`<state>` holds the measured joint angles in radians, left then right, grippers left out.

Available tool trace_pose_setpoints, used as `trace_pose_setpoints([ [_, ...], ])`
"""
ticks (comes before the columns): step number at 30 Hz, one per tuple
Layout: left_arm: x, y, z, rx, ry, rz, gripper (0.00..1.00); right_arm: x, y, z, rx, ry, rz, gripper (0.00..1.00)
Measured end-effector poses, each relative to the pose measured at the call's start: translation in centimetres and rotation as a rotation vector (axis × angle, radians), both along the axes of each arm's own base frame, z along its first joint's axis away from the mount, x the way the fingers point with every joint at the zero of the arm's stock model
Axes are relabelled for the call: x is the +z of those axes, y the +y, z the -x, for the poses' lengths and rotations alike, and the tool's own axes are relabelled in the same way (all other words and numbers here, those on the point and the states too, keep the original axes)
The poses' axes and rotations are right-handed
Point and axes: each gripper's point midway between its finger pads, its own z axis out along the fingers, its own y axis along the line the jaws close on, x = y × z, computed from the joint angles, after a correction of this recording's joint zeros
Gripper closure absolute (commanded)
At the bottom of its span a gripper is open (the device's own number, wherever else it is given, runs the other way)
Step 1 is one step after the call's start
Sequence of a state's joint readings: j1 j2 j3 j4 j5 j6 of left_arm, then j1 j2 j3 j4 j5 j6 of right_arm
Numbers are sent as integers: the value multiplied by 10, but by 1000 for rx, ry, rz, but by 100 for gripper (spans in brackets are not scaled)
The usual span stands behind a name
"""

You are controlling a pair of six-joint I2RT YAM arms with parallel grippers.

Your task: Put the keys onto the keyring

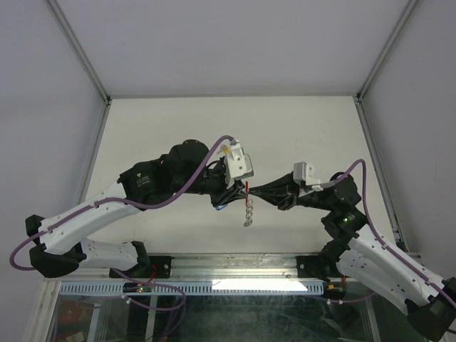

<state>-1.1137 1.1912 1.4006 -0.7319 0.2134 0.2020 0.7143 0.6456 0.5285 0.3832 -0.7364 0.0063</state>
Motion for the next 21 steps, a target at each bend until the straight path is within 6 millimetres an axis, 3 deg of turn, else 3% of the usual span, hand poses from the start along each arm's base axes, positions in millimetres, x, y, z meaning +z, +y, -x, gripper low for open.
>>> trace_pose_setpoints([
  [5, 1, 1, 0, 5, -2, 3, 64, 2, 0, -1, -8, 7, -10, 100],
  [10, 16, 7, -3, 35, -33, 59, 47, 8, -1, -1, -15, 10, -33, 100],
  [14, 43, 22, -9, 125, -73, 174, 24, 13, -3, -2, -27, 15, -49, 100],
  [16, 60, 32, -13, 187, -89, 246, 4, 14, -4, -4, -39, 18, -56, 100],
  [21, 99, 56, -31, 386, -80, 416, 1, 17, -6, -7, -67, 34, -72, 100],
])
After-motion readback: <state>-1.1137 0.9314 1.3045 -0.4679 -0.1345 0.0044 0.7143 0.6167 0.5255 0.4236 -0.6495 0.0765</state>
